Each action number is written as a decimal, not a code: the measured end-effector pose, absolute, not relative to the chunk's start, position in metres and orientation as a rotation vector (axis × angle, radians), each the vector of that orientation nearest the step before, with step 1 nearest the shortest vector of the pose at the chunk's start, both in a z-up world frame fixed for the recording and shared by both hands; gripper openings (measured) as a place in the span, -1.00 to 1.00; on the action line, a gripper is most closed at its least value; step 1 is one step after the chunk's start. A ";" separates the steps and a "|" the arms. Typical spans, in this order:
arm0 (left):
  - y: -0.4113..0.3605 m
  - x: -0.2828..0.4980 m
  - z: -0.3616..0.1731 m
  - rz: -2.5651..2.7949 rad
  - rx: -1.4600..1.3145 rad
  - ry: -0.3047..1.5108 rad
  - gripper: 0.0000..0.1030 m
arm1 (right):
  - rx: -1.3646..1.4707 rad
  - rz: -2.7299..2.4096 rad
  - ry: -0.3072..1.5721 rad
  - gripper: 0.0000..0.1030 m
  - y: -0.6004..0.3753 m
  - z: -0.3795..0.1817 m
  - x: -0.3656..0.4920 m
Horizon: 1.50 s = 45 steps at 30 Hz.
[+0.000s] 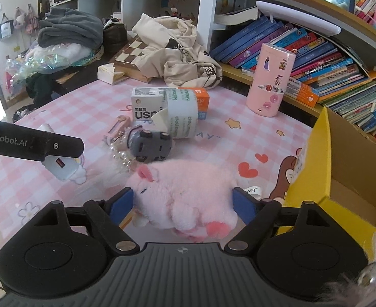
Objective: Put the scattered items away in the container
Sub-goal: 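Lift the pink pig with the right gripper while the left gripper lifts the charger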
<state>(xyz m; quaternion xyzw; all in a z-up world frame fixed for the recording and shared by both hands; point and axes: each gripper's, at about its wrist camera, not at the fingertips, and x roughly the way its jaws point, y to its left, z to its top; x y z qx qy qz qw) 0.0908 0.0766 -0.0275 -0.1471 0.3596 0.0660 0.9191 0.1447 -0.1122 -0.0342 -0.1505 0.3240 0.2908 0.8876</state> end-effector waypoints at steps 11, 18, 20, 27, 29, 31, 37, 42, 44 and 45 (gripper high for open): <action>0.076 0.061 -0.023 0.139 -0.324 0.717 0.30 | -0.357 0.573 0.743 0.80 -0.114 -0.045 0.118; 0.077 0.060 -0.023 0.142 -0.321 0.720 0.30 | -0.358 0.582 0.700 0.94 -0.110 -0.039 0.116; 0.079 0.060 -0.025 0.149 -0.322 0.729 0.30 | -0.345 0.572 0.696 0.96 -0.108 -0.040 0.122; 0.091 0.061 -0.026 0.204 -0.330 0.742 0.30 | -0.353 0.564 0.737 1.00 -0.087 -0.052 0.149; 0.094 0.063 -0.027 0.218 -0.337 0.747 0.30 | -0.357 0.553 0.765 1.00 -0.082 -0.059 0.159; 0.096 0.066 -0.030 0.224 -0.343 0.756 0.30 | -0.339 0.555 0.804 1.00 -0.081 -0.065 0.168; 0.095 0.075 -0.035 0.215 -0.347 0.773 0.30 | -0.274 0.576 0.850 1.00 -0.084 -0.072 0.182; 0.093 0.081 -0.036 0.200 -0.346 0.772 0.30 | -0.263 0.600 0.857 0.88 -0.086 -0.071 0.185; 0.092 0.082 -0.034 0.192 -0.343 0.768 0.30 | -0.262 0.609 0.849 0.76 -0.088 -0.068 0.184; 0.091 0.082 -0.033 0.188 -0.340 0.762 0.30 | -0.260 0.609 0.848 0.71 -0.088 -0.066 0.183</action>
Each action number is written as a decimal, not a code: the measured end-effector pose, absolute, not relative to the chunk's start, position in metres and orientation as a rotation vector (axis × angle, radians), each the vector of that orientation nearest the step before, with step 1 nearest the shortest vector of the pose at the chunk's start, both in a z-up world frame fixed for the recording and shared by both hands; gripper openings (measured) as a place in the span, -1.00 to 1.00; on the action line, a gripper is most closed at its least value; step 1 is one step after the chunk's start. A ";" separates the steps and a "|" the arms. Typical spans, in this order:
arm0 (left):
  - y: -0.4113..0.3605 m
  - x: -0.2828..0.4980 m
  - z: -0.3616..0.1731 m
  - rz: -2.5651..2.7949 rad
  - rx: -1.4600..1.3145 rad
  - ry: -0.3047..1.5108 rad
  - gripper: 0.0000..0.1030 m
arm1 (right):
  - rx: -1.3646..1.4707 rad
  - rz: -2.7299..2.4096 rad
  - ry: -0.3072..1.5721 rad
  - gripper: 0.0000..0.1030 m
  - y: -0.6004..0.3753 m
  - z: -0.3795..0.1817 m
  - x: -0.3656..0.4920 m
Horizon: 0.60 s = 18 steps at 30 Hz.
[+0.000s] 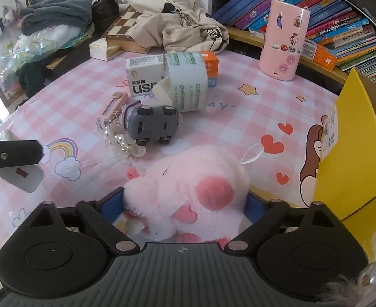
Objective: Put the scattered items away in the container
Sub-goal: 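Lift the pink pig with the right gripper while the left gripper lifts the charger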
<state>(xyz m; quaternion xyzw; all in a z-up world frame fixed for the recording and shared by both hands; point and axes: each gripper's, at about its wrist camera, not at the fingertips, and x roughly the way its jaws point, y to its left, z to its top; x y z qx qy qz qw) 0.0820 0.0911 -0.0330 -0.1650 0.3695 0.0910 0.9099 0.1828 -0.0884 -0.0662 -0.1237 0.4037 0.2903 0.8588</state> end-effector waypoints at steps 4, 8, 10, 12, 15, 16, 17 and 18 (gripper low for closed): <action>0.089 0.080 -0.029 0.178 -0.335 0.744 0.30 | -0.258 0.601 0.825 0.70 -0.095 -0.058 0.174; 0.087 0.076 -0.025 0.163 -0.330 0.730 0.30 | -0.238 0.588 0.797 0.71 -0.102 -0.047 0.165; 0.085 0.073 -0.022 0.152 -0.325 0.719 0.30 | -0.230 0.586 0.795 0.71 -0.105 -0.043 0.160; 0.083 0.070 -0.019 0.141 -0.319 0.706 0.30 | -0.229 0.584 0.792 0.71 -0.107 -0.040 0.153; 0.082 0.065 -0.014 0.129 -0.312 0.689 0.30 | -0.230 0.576 0.781 0.72 -0.110 -0.035 0.143; 0.081 0.062 -0.013 0.125 -0.310 0.683 0.30 | -0.229 0.571 0.776 0.72 -0.111 -0.034 0.140; 0.081 0.060 -0.012 0.121 -0.308 0.678 0.30 | -0.229 0.567 0.773 0.72 -0.112 -0.032 0.137; 0.080 0.058 -0.010 0.117 -0.307 0.673 0.30 | -0.230 0.563 0.769 0.72 -0.113 -0.031 0.134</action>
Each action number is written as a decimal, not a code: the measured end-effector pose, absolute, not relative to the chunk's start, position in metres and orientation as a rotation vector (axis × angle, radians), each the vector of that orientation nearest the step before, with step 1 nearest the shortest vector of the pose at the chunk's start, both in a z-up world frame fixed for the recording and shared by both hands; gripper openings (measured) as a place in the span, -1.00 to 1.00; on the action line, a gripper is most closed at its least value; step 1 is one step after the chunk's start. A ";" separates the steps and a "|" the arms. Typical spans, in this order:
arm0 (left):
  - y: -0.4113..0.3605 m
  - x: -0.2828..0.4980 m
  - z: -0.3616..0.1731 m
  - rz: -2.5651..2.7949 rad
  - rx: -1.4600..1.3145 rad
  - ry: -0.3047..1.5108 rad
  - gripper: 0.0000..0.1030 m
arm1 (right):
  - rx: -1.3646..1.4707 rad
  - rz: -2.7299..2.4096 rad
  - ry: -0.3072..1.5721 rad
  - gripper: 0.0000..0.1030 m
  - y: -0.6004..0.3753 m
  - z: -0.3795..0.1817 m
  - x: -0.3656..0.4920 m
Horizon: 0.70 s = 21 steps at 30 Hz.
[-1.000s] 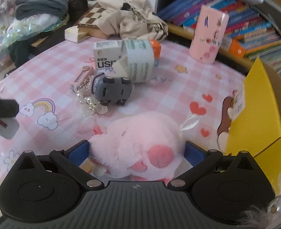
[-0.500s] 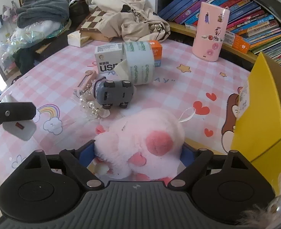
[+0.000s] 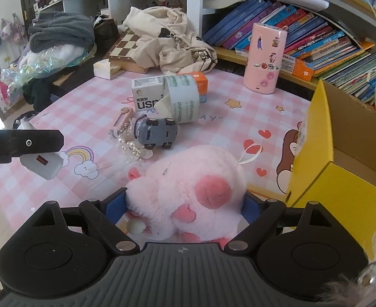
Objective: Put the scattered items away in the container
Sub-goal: 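Lift the pink pig with the right gripper while the left gripper lifts the charger, then carry the pig and the charger in both grippers over the yellow box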
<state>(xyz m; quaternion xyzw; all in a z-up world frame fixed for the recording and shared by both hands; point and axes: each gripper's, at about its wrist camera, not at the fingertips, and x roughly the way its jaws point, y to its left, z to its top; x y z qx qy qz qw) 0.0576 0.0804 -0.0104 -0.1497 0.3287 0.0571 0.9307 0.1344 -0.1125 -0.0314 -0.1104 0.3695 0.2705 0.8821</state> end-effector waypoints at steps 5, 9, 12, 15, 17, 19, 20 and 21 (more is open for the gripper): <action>0.078 0.044 -0.006 0.094 -0.298 0.653 0.30 | -0.234 0.548 0.750 0.73 -0.116 -0.026 0.115; 0.076 0.033 -0.001 0.076 -0.287 0.636 0.30 | -0.226 0.531 0.732 0.74 -0.120 -0.023 0.100; 0.076 0.023 0.002 0.068 -0.280 0.625 0.30 | -0.214 0.516 0.723 0.74 -0.122 -0.020 0.091; 0.076 0.013 0.004 0.062 -0.276 0.617 0.30 | -0.203 0.504 0.717 0.74 -0.124 -0.019 0.081; 0.076 0.008 0.005 0.060 -0.275 0.614 0.30 | -0.201 0.500 0.713 0.74 -0.124 -0.018 0.074; 0.075 0.002 0.006 0.056 -0.275 0.610 0.30 | -0.201 0.499 0.707 0.74 -0.124 -0.017 0.067; 0.075 -0.001 0.006 0.054 -0.276 0.608 0.30 | -0.202 0.499 0.704 0.74 -0.124 -0.016 0.064; 0.075 -0.003 0.006 0.052 -0.276 0.605 0.30 | -0.204 0.498 0.702 0.74 -0.124 -0.016 0.060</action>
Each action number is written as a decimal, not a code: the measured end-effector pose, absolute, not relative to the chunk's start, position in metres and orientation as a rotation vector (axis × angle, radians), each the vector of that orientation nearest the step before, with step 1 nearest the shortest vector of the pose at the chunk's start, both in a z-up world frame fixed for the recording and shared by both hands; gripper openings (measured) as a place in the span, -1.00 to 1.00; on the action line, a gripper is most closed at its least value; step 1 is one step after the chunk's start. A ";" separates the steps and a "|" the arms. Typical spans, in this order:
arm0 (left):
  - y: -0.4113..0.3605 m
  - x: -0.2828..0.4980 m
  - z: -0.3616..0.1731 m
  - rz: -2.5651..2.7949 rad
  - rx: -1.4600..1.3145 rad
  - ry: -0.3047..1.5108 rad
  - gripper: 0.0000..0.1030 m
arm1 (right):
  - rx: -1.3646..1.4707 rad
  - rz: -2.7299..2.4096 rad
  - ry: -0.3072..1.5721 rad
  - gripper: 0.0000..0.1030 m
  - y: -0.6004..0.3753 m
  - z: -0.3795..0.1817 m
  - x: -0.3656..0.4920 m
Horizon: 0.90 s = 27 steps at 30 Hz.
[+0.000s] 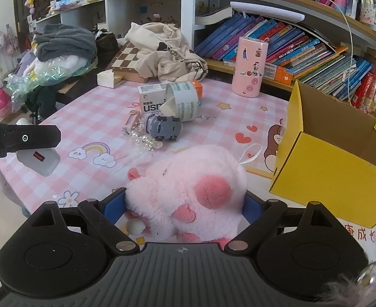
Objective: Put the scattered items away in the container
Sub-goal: 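Carry the pig and the charger in both grippers over the yellow box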
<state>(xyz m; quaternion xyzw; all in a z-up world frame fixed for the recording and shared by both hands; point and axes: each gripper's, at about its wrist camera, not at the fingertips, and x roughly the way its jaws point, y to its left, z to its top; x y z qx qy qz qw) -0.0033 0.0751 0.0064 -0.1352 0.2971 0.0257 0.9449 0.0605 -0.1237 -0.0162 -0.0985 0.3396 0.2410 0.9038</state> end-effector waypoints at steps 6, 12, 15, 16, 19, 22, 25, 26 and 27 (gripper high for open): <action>0.073 -0.016 0.009 0.039 -0.277 0.591 0.30 | -0.208 0.487 0.691 0.75 -0.127 -0.013 0.045; 0.068 -0.025 0.010 0.027 -0.279 0.586 0.30 | -0.203 0.469 0.690 0.75 -0.133 -0.013 0.034; 0.064 -0.027 0.010 0.013 -0.276 0.588 0.30 | -0.200 0.459 0.689 0.75 -0.138 -0.012 0.029; 0.063 -0.027 0.010 0.008 -0.274 0.589 0.30 | -0.198 0.453 0.689 0.75 -0.140 -0.012 0.027; 0.058 -0.027 0.009 -0.010 -0.268 0.592 0.30 | -0.187 0.432 0.690 0.75 -0.146 -0.012 0.024; 0.054 -0.026 0.009 -0.025 -0.265 0.594 0.30 | -0.177 0.411 0.694 0.75 -0.152 -0.013 0.021; 0.050 -0.025 0.008 -0.041 -0.262 0.597 0.30 | -0.171 0.393 0.697 0.75 -0.158 -0.013 0.019; 0.049 -0.025 0.008 -0.047 -0.261 0.598 0.30 | -0.169 0.388 0.698 0.75 -0.160 -0.013 0.019; 0.048 -0.024 0.008 -0.052 -0.261 0.599 0.30 | -0.168 0.384 0.699 0.75 -0.161 -0.013 0.018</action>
